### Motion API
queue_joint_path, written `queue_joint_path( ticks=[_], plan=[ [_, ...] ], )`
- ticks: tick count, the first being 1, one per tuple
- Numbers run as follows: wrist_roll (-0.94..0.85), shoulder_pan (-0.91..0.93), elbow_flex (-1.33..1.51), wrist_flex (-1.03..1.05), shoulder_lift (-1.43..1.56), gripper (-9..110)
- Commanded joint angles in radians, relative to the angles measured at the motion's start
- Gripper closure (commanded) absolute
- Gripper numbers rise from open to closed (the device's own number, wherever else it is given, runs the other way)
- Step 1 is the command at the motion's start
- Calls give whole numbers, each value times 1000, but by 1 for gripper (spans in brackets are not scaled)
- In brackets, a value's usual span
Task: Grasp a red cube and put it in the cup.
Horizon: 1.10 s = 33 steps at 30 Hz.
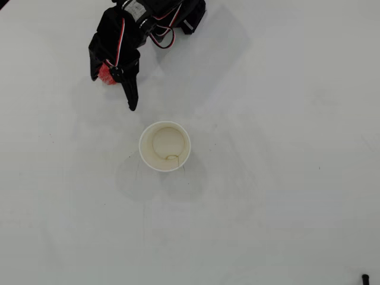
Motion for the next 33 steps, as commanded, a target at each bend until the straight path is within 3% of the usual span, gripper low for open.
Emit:
queue_joint_path(
  ticks=[1, 8, 24, 33],
  plan=[
    [-8, -8, 77, 57, 18, 58],
    [-8, -17, 77, 77, 18, 58],
    [-8, 31, 77, -140, 20, 58],
    [-12, 81, 77, -138, 20, 57]
  ],
)
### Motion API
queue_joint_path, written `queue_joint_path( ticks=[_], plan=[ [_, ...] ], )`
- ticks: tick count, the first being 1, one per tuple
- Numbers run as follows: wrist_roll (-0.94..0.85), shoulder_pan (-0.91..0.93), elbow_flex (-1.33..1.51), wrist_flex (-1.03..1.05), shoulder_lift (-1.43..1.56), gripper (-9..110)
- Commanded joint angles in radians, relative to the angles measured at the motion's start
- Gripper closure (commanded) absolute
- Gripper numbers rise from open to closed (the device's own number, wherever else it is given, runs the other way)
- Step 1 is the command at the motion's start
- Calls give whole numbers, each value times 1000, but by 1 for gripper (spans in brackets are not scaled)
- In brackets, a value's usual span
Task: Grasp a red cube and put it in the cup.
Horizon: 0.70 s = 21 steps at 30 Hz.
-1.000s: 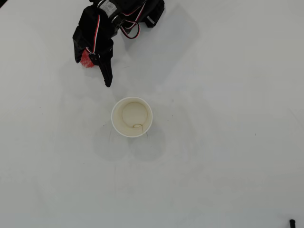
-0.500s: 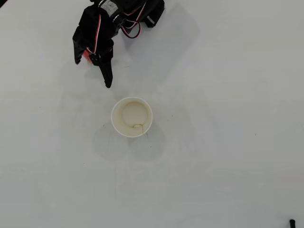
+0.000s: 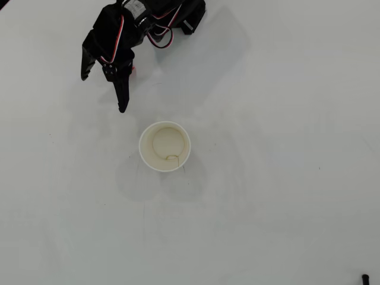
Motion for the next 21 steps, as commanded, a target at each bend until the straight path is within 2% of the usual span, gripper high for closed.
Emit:
queue_joint_path(
  ticks=[1, 11, 21],
  plan=[
    [-14, 35, 77, -21, 17, 57],
    [-54, 112, 77, 98, 17, 57],
    [-83, 100, 77, 242, 17, 57]
  ],
)
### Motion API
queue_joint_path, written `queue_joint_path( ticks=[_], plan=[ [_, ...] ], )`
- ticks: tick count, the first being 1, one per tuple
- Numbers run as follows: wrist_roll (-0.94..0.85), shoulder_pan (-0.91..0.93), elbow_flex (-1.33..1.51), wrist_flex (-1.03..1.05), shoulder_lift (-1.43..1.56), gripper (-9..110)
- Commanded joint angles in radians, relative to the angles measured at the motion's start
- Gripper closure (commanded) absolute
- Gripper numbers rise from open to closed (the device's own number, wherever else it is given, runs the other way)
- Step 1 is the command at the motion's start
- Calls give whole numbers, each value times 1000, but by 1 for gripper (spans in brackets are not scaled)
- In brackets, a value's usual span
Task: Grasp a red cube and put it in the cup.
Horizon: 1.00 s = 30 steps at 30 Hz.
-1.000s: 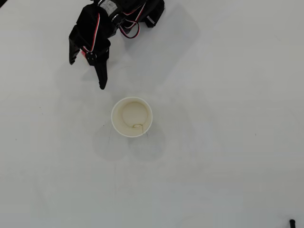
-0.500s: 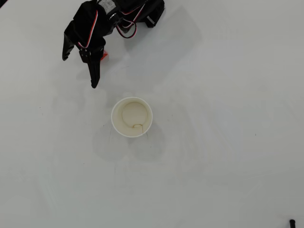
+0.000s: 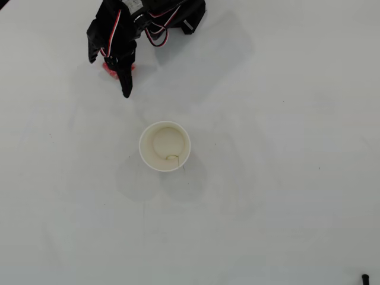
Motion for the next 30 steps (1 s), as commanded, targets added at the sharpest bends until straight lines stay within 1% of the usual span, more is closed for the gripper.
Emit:
queue_joint_path(
  ticks=[1, 15, 30],
  plan=[
    [-12, -17, 77, 31, 17, 57],
    [-14, -37, 77, 147, 17, 57],
    [-12, -41, 77, 175, 17, 58]
  ],
)
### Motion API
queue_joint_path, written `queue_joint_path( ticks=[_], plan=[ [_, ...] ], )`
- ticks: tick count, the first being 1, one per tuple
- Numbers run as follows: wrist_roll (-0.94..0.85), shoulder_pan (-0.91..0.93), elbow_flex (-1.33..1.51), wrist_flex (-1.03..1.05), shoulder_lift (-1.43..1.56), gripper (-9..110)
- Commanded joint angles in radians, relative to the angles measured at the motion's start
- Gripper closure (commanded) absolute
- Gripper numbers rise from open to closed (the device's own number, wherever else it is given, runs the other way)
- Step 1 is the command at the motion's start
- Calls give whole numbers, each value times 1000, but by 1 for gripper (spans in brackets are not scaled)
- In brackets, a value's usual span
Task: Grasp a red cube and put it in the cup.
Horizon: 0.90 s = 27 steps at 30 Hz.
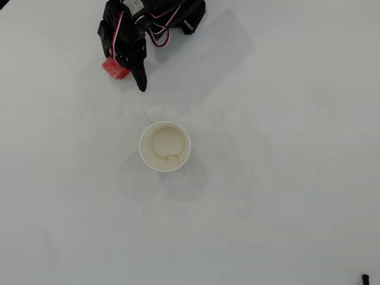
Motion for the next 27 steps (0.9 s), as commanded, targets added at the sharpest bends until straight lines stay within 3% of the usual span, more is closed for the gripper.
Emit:
queue_joint_path(
  ticks=[1, 4, 11, 19, 27],
  plan=[
    [-9, -5, 77, 0, 17, 58],
    [-9, -6, 77, 2, 17, 72],
    [-9, -18, 77, 5, 17, 91],
    [2, -123, 77, -46, 17, 93],
    [3, -307, 77, -314, 17, 93]
  ],
)
